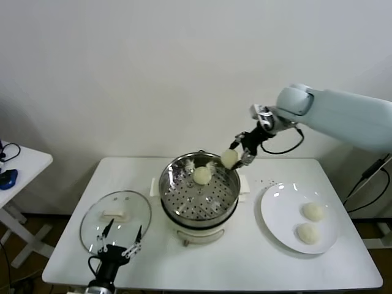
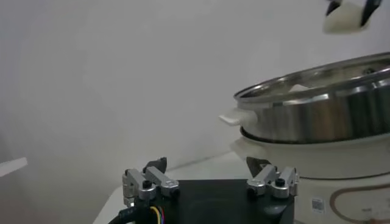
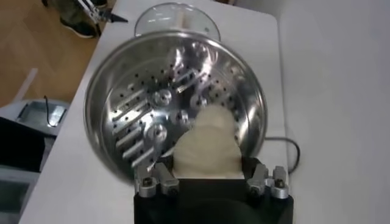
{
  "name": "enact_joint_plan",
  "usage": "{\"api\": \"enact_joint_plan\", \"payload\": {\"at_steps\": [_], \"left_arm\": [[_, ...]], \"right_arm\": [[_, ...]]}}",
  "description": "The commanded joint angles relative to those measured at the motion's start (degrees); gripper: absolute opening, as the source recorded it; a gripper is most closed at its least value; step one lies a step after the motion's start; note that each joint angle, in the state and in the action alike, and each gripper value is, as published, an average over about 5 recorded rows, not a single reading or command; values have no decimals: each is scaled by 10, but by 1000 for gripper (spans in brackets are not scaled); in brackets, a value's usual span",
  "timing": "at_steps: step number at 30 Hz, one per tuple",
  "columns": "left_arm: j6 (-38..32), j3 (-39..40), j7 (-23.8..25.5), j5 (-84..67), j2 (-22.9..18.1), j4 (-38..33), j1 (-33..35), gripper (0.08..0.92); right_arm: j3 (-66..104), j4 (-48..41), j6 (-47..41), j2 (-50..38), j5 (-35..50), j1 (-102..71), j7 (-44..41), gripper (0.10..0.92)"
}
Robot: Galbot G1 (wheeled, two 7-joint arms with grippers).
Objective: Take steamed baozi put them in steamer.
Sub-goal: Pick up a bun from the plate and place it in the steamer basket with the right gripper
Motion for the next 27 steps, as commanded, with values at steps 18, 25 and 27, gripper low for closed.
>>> {"api": "enact_joint_plan", "payload": {"at_steps": [18,25,27], "left_arm": [[-4,1,2,8,1,-16,21,823],[-4,5,2,9,0,-14,19,823],[-4,7,1,10,-1,-13,19,823]], "right_arm": [[11,-128,-9,221,-20,-127,3,712],[12,-141,-7,224,-33,-135,1,712],[13,-141,-7,225,-34,-136,1,712]]}}
